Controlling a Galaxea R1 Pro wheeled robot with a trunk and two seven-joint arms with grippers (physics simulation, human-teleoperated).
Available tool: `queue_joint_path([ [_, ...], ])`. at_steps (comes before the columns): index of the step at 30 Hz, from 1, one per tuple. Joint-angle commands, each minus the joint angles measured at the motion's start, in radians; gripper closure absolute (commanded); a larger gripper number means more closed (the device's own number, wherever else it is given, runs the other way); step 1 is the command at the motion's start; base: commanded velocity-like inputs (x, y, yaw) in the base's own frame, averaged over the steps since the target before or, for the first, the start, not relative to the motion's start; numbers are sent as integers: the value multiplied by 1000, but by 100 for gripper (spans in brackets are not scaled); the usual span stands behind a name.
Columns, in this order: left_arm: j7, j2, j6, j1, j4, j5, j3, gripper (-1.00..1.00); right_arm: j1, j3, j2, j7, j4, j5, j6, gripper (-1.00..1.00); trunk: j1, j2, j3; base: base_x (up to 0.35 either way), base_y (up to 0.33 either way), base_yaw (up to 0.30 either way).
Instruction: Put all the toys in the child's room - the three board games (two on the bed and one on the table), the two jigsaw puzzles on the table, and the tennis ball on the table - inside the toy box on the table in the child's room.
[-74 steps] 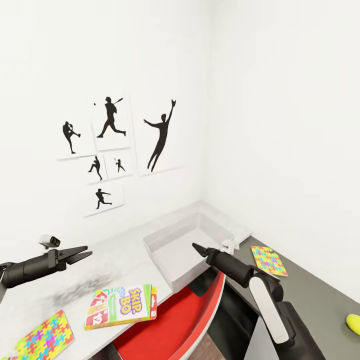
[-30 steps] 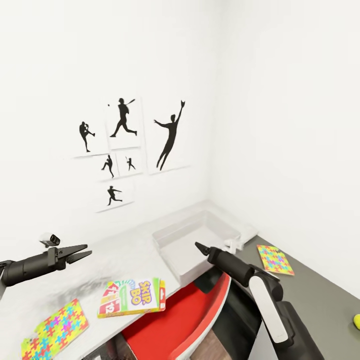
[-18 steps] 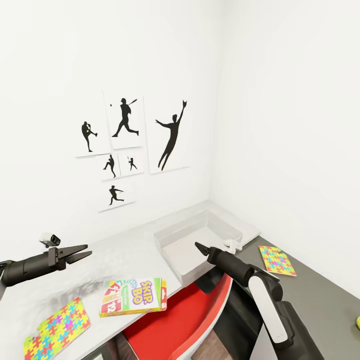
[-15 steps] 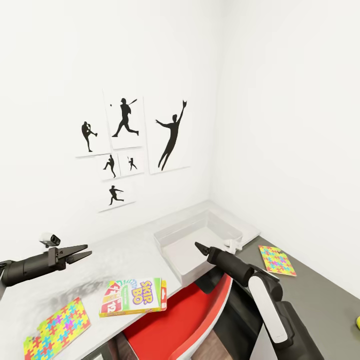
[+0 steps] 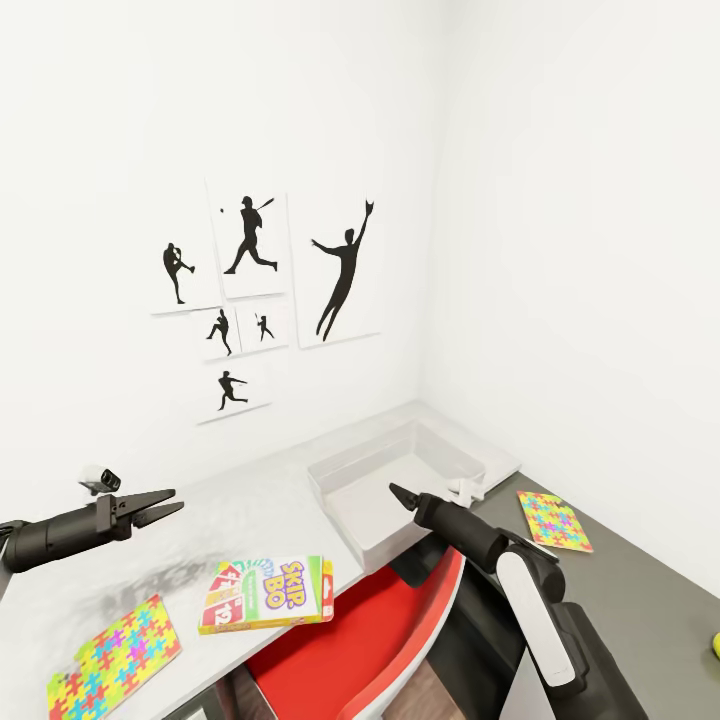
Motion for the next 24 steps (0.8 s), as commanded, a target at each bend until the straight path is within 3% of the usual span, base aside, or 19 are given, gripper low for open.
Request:
queue_joint_path([
  [1,-4,1,10,0,0,-1,0,-100,0,-1,0,2,0,-1,5,-100,0,-1,0,0,0,0],
  [6,-4,2,8,0,0,0,-1,-100,0,-1,0,2,0,-2,4,-100,0,-1,0,0,0,-100],
  [14,-4,1,6,0,-1,1,-1,-100,0,-9,-1,4,1,-5,4,-100,0,-1,0,-16,0,-251],
  [24,-4,1,6,0,-3,2,-1,-100,0,-13,-1,4,2,-10,7,-100,0,-1,0,-171,0,-279],
])
